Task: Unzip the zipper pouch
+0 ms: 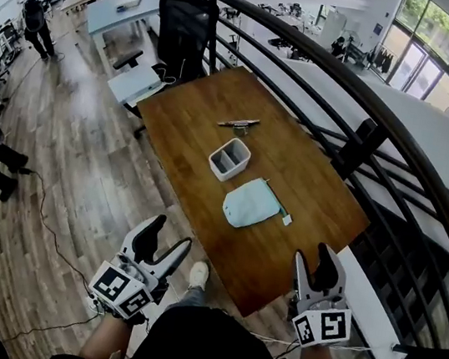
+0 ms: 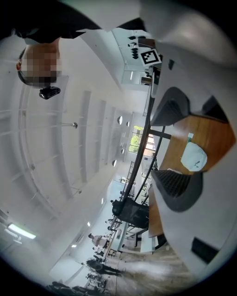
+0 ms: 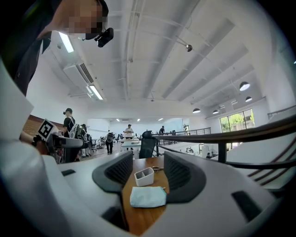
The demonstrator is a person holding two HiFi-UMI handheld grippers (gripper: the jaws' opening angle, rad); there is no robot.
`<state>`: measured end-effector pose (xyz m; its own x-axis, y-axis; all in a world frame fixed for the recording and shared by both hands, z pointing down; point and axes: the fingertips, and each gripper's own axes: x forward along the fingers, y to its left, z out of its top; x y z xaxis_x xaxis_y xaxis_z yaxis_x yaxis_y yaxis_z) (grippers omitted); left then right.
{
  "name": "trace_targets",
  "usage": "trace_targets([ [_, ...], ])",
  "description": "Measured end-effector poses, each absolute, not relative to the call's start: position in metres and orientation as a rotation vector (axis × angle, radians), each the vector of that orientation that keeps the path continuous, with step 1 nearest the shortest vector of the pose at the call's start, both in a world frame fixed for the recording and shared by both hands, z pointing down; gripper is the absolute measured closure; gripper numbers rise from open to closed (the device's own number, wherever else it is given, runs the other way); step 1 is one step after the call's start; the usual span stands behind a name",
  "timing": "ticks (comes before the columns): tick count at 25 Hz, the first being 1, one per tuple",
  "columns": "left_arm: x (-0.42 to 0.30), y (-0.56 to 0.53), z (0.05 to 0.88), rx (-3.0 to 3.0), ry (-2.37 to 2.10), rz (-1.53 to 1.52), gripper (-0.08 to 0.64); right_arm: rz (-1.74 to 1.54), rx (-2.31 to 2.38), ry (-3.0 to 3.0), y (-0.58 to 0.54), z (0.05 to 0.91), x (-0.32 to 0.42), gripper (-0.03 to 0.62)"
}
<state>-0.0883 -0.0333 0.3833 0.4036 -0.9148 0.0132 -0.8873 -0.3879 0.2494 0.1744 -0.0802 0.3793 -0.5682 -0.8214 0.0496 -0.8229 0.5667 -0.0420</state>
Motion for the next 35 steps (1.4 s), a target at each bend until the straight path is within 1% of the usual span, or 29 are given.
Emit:
trace_targets([
  [5, -0.075, -0.039, 0.395, 2.442, -1.551, -0.137, 0.267, 0.114, 1.384, -2.677, -0.100, 0.418, 0.178, 0.388],
  [9, -0.112, -0.081, 0.412, 2.417, -1.531, -0.120, 0.267, 0.177, 1.323, -2.585, -0.158, 0.464, 0.136, 0.388],
  [12, -0.127, -0.097, 0.419, 2.406, -1.514, -0.098, 0.267, 0.196, 1.293, -2.549, -0.183, 0.485, 0.118, 0.393],
  [14, -0.130, -0.103, 0.423, 2.403, -1.504, -0.078, 0.267, 0.187, 1.268, -2.520, -0.197, 0.497, 0.111, 0.403],
  [19, -0.145, -0.109, 0.436, 2.360, -1.514, -0.043, 0.267, 0.244, 1.218, -2.443, -0.237, 0.541, 0.097, 0.407],
  [26, -0.187, -0.112, 0.451, 2.281, -1.570, -0.010, 0.268, 0.362, 1.178, -2.265, -0.283, 0.609, 0.091, 0.408],
  [28, -0.191, -0.113, 0.456, 2.264, -1.576, -0.002, 0.268, 0.404, 1.144, -2.206, -0.288, 0.628, 0.094, 0.400],
  [31, -0.200, -0.123, 0.462, 2.243, -1.575, -0.001, 0.268, 0.434, 1.095, -2.145, -0.300, 0.650, 0.090, 0.371],
  [35, -0.208, -0.129, 0.464, 2.234, -1.565, -0.002, 0.268, 0.469, 1.066, -2.102, -0.305, 0.663, 0.084, 0.364],
])
